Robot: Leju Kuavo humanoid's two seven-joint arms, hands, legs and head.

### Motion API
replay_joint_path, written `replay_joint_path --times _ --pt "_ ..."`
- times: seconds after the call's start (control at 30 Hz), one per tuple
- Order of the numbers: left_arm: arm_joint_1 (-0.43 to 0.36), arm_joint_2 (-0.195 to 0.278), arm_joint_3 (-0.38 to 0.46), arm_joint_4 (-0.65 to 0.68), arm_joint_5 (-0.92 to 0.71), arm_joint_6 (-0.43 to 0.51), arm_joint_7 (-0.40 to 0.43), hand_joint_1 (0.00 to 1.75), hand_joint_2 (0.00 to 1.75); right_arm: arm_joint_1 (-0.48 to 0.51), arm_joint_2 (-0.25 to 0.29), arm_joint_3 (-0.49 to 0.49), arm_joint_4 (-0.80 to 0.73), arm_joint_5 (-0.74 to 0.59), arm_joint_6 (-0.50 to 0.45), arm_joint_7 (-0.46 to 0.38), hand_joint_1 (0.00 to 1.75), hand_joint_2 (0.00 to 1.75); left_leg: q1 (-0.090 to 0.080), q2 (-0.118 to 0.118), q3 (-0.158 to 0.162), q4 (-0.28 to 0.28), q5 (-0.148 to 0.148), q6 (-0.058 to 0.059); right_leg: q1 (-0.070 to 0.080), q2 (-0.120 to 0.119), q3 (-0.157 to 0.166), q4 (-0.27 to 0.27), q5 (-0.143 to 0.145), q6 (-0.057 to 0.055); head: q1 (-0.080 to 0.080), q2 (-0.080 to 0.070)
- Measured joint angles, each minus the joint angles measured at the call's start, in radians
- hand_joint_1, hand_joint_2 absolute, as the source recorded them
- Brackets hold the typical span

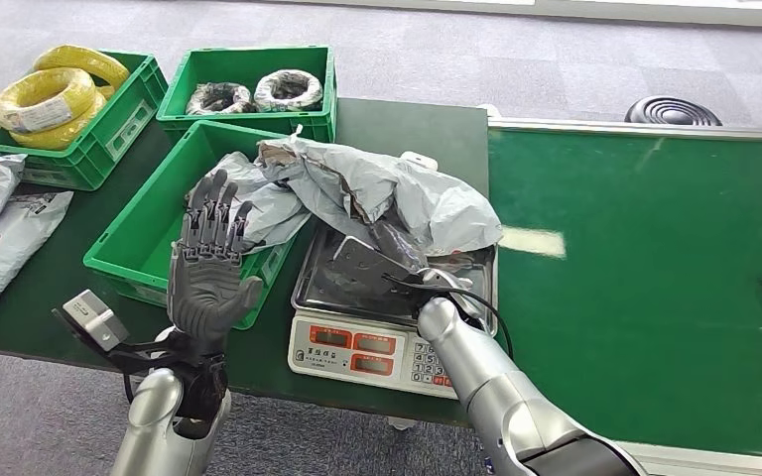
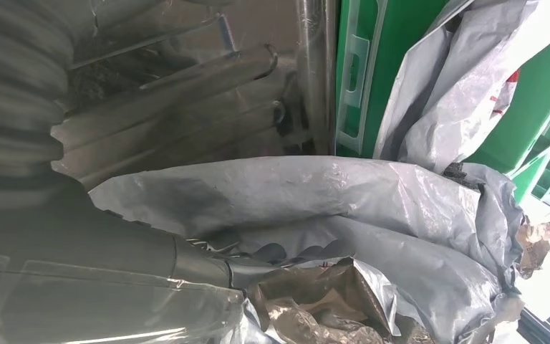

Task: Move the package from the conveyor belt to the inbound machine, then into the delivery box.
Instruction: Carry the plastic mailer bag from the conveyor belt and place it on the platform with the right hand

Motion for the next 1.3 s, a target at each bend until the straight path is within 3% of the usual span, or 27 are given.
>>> replay_joint_path --times 0.07,0.2,0.33,0.43,0.5,0.6,0.67,0.77,0.97,1.3 --pt "0.0 0.0 0.0 0.0 0.0 0.0 -0.001 0.0 1.75 0.0 0.0 0.0 0.0 0.003 -0.005 0.005 0.0 1.75 0.0 0.0 0.0 0.0 0.0 0.0 0.0 0.0 0.0 0.0 0.0 0.0 0.0 0.0" --pt "0.0 0.003 -0.003 0.003 0.001 0.001 -0.009 0.0 1.75 0.001 0.0 0.0 -0.001 0.009 -0.072 0.025 0.0 0.0 0.0 0.0 0.0 0.0 0.0 0.0 0.0 0.0 0.0 0.0 0.0 0.0 0.0 0.0" --pt "0.0 0.006 -0.005 0.009 0.002 0.003 -0.015 0.0 1.75 0.029 -0.004 -0.011 -0.054 -0.058 -0.071 -0.028 0.0 1.75 0.0 0.0 0.0 0.0 0.0 0.0 0.0 0.0 0.0 0.0 0.0 0.0 0.0 0.0" --pt "0.002 0.007 -0.005 0.014 0.003 0.007 -0.02 0.0 1.75 0.108 -0.006 -0.027 -0.192 -0.144 -0.086 -0.136 0.0 1.75 0.0 -0.001 0.0 0.0 0.0 0.0 0.0 0.0 0.0 0.0 0.0 0.0 0.0 0.0" --pt "0.012 0.007 -0.004 0.01 0.002 0.011 -0.022 0.0 1.75 0.207 -0.012 -0.017 -0.388 -0.174 -0.226 -0.158 0.0 1.75 0.0 -0.002 -0.001 0.0 0.0 0.0 0.0 -0.002 0.0 0.0 -0.001 0.001 0.0 0.0" --pt "0.047 0.009 -0.001 -0.013 -0.001 0.008 -0.018 0.0 1.75 0.39 -0.042 0.053 -0.821 -0.17 -0.436 -0.091 0.0 1.75 0.0 -0.003 -0.003 0.0 -0.002 -0.001 0.0 -0.002 -0.001 0.0 -0.003 0.002 0.001 0.0" --pt "0.062 0.011 0.0 -0.025 -0.005 0.003 -0.015 0.0 1.75 0.462 -0.058 0.098 -1.033 -0.155 -0.457 -0.053 0.0 1.75 0.0 0.001 -0.002 0.0 -0.004 -0.001 0.0 0.0 -0.002 0.0 -0.003 0.002 0.001 0.0" --pt "0.07 0.011 0.001 -0.039 -0.011 -0.003 -0.015 0.0 1.75 0.527 -0.072 0.129 -1.219 -0.178 -0.451 -0.074 0.0 1.75 0.0 0.001 -0.001 0.0 -0.005 -0.001 0.0 0.001 -0.002 -0.001 -0.004 0.001 0.001 0.0" --pt "0.073 0.007 0.002 -0.057 -0.019 -0.004 -0.012 0.0 1.75 0.575 -0.083 0.134 -1.369 -0.199 -0.431 -0.093 0.0 1.75 0.0 0.001 0.002 0.0 -0.005 0.0 0.0 0.001 0.001 0.0 -0.004 0.001 0.001 0.0" --pt "0.068 0.005 0.003 -0.064 -0.027 -0.005 -0.01 0.0 1.75 0.588 -0.083 0.122 -1.421 -0.202 -0.42 -0.091 0.0 1.75 0.0 0.001 0.002 0.0 -0.004 0.0 0.0 0.001 0.002 0.0 -0.003 0.001 0.001 0.0"
